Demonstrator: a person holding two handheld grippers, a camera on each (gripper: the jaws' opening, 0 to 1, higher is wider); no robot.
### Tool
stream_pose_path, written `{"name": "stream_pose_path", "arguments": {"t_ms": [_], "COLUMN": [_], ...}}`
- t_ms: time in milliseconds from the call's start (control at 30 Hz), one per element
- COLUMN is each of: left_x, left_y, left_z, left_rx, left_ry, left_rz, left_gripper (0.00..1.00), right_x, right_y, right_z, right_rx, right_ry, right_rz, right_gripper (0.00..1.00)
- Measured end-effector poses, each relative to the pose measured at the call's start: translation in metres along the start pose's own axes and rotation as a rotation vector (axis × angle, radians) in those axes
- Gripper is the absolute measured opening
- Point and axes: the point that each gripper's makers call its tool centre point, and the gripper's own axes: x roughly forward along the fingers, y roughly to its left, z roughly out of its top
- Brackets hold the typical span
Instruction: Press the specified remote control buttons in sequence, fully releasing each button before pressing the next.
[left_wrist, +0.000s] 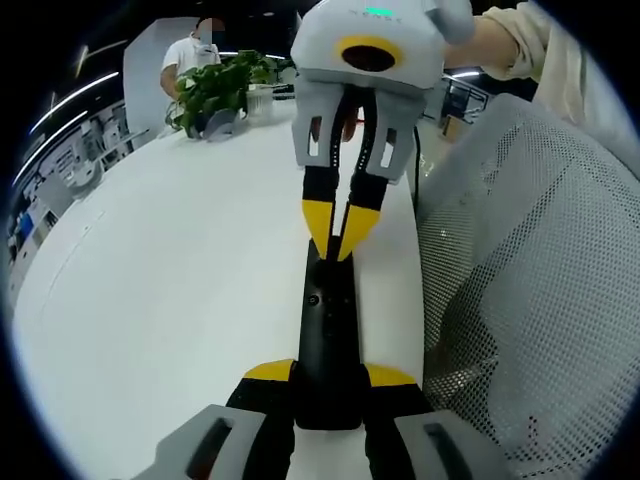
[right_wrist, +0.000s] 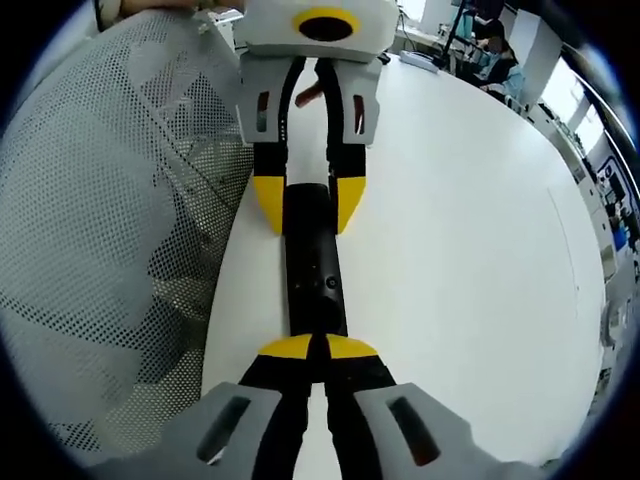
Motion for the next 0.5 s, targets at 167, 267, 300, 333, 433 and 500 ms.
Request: {"name": "stream_pose_path", "arguments": {"t_ms": [167, 267, 300, 333, 433, 500], "left_x": [0.0, 0.0001, 0.0001, 0.0001, 0.0001, 0.0002], "left_y": [-0.0001, -0.0002, -0.0002, -0.0002, -0.0003, -0.0001], "left_z": [-0.0001, 0.0, 0.0, 0.0001, 0.0003, 0.0001], "left_rx": [0.003, 0.004, 0.004, 0.005, 0.003, 0.003], "left_ry": [0.001, 0.001, 0.001, 0.001, 0.001, 0.001], "left_rz": [0.0, 0.0, -0.001, -0.001, -0.002, -0.002], "left_gripper": [0.25, 0.25, 0.25, 0.25, 0.25, 0.25], "right_x": [0.0013, 0.0022, 0.0024, 0.0027, 0.0035, 0.0034], "right_y": [0.0011, 0.0005, 0.0002, 0.0001, -0.0015, -0.0023], "right_z": [0.001, 0.0014, 0.0016, 0.0016, 0.0018, 0.0012], "right_rx": [-0.065, -0.099, -0.108, -0.115, -0.111, -0.099], "right_ry": [0.047, 0.088, 0.101, 0.115, 0.148, 0.151], "right_rz": [0.001, 0.022, 0.03, 0.038, 0.066, 0.071], "right_gripper": [0.01, 0.01, 0.01, 0.01, 0.0, 0.0]}}
